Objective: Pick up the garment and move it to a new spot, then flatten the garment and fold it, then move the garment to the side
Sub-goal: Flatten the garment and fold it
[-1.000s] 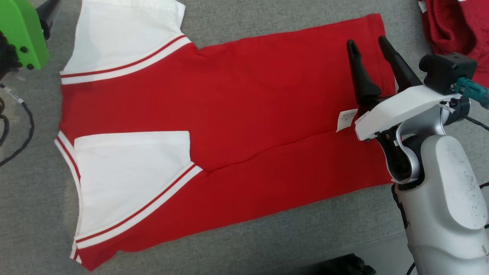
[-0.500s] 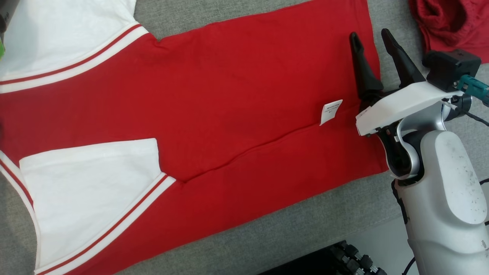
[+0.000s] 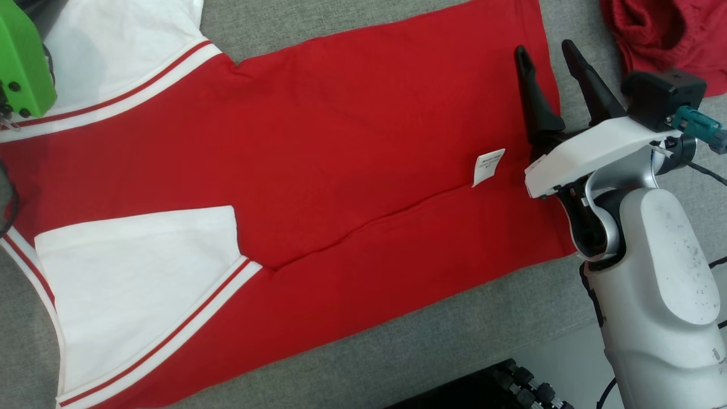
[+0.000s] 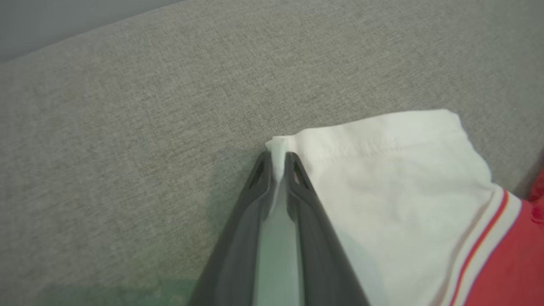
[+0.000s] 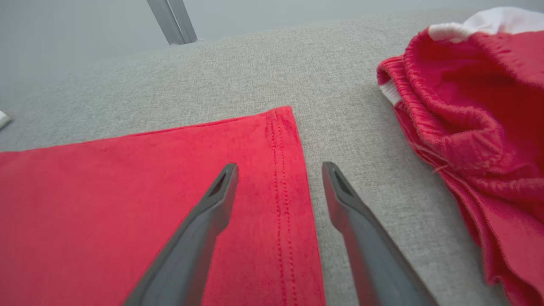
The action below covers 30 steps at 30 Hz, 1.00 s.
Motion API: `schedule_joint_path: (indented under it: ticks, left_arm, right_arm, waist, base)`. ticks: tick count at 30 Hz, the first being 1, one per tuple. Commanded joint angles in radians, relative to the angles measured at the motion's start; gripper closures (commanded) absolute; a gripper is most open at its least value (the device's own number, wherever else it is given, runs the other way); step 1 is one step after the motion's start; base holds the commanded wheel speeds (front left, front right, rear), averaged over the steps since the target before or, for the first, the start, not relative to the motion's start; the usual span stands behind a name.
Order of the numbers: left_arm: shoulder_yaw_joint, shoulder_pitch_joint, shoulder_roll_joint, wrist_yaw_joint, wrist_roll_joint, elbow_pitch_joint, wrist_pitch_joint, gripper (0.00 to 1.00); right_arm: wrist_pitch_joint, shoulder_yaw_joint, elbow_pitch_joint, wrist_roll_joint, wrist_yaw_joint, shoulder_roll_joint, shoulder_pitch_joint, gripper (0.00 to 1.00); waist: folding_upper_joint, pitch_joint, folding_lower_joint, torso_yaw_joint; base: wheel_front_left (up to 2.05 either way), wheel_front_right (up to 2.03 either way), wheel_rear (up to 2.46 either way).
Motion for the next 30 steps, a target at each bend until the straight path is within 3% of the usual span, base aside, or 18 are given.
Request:
schedule_joint_path:
  ticks: [1, 6, 16, 26, 29, 30]
  left_arm:
    - [-0.013, 0.025, -0.010, -0.004, 0.000, 0.002, -0.018, 1.00]
    - [-0.049, 0.021, -0.014, -0.004, -0.007, -0.010, -0.116, 1.00]
    - [-0.151, 0.008, -0.043, -0.004, -0.066, -0.042, -0.269, 1.00]
    - [-0.262, -0.026, -0.044, -0.004, -0.113, -0.072, -0.334, 1.00]
    - [-0.282, -0.040, -0.037, -0.004, -0.123, -0.068, -0.350, 1.00]
    - [-0.284, -0.045, -0.035, -0.004, -0.127, -0.067, -0.353, 1.00]
  right_arm:
    - [-0.004, -0.001, 0.010, -0.009, -0.001, -0.011, -0.020, 0.00]
    - [0.023, 0.018, 0.048, -0.030, -0.001, -0.065, -0.066, 0.00]
    - [0.198, 0.134, 0.213, -0.034, -0.001, -0.277, -0.246, 0.00]
    - [0.422, 0.296, 0.298, 0.116, -0.001, -0.418, -0.312, 0.00]
    - [0.450, 0.312, 0.300, 0.156, -0.001, -0.436, -0.314, 0.52]
    - [0.453, 0.314, 0.303, 0.169, -0.001, -0.437, -0.317, 0.56]
  waist:
    - [0.0000, -0.015, -0.0001, 0.012]
    - [0.0000, -0.058, -0.0001, 0.048]
    - [0.0000, -0.121, -0.0001, 0.155]
    - [0.0000, -0.133, -0.0001, 0.213]
    - [0.0000, -0.129, -0.0001, 0.216]
    - [0.0000, -0.127, -0.0001, 0.217]
  base:
    - [0.00, 0.00, 0.00]
    - [0.00, 0.00, 0.00]
    - [0.00, 0.00, 0.00]
    - [0.00, 0.00, 0.00]
    - [0.00, 0.00, 0.00]
    - [0.00, 0.00, 0.00]
